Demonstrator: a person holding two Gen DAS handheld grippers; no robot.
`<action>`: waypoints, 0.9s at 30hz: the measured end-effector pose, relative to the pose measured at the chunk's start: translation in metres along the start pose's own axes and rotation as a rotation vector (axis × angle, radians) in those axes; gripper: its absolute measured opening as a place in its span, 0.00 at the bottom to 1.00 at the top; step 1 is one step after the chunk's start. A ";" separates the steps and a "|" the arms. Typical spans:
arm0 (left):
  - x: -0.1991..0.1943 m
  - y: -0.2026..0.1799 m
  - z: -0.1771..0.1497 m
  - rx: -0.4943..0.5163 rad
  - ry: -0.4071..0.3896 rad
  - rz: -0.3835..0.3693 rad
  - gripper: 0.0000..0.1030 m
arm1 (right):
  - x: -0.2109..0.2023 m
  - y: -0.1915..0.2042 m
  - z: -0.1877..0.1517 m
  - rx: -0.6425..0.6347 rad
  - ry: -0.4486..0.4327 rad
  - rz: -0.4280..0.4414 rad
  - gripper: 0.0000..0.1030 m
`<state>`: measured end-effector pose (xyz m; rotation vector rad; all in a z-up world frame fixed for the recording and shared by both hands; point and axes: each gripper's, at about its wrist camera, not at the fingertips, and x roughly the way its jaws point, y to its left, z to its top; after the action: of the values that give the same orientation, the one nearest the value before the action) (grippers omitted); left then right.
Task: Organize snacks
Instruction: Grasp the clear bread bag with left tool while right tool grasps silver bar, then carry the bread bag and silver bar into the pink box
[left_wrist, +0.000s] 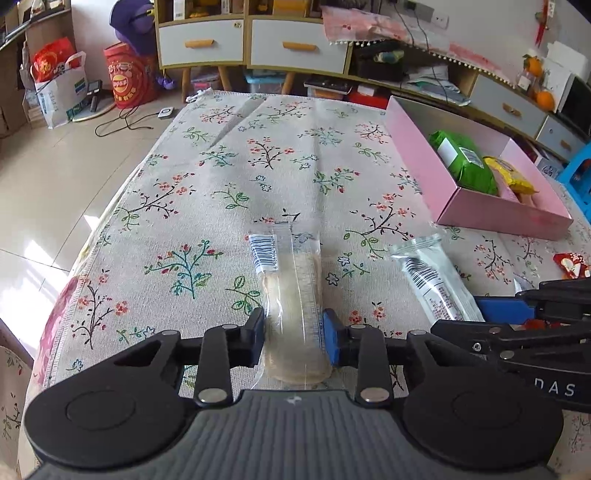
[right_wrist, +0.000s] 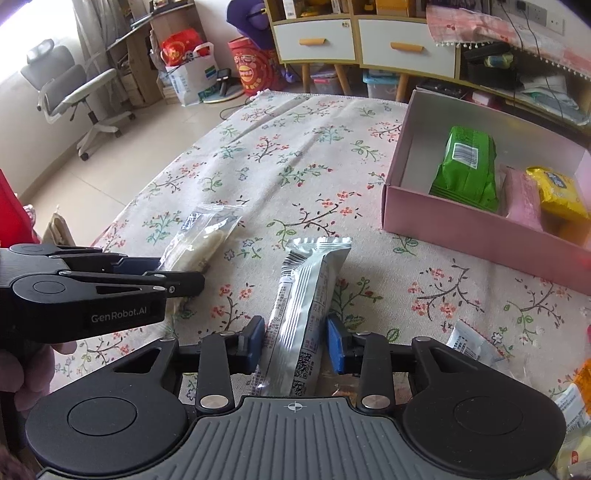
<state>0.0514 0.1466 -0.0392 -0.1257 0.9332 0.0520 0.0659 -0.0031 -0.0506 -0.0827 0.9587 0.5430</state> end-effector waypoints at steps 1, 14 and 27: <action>0.000 0.000 0.001 -0.006 0.003 -0.006 0.28 | 0.000 0.000 0.001 0.007 0.003 0.009 0.30; -0.013 -0.008 0.017 -0.079 -0.021 -0.062 0.27 | -0.032 -0.028 0.015 0.143 -0.091 0.087 0.29; -0.017 -0.043 0.035 -0.104 -0.063 -0.120 0.27 | -0.075 -0.103 0.021 0.326 -0.224 0.060 0.29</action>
<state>0.0734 0.1087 -0.0017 -0.2748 0.8585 -0.0069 0.0970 -0.1162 0.0038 0.2943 0.8206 0.4342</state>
